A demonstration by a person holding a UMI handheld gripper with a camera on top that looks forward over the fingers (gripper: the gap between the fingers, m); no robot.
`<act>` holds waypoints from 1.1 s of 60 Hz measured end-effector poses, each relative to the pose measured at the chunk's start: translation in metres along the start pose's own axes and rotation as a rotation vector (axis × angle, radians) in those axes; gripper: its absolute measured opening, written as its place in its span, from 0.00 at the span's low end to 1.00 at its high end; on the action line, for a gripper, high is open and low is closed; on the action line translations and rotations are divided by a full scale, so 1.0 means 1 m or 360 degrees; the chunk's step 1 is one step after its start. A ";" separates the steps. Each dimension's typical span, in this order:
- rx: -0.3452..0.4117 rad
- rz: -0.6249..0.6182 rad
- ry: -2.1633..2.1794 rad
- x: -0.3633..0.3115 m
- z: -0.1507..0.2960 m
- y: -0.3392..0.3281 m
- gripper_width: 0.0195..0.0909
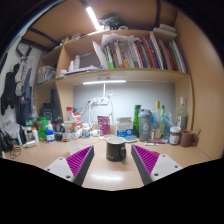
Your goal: Pour water
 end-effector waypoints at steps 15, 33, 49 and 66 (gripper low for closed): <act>0.0008 0.0113 -0.0012 -0.017 -0.001 0.002 0.89; 0.0193 0.0362 -0.0078 -0.088 0.029 0.048 0.91; 0.0084 0.0418 -0.0080 -0.160 0.022 0.135 0.89; 0.0015 0.0328 -0.0067 -0.183 0.014 0.183 0.90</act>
Point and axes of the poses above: the point between the fingertips, and its own axes, seen from behind it with the camera up: x to the right, z up, y forward, the way the camera looks, the point moved 9 cm from there along -y, backward, against the way the camera looks, and after that the axes turned 7 degrees about -y, right-handed, at the moved point
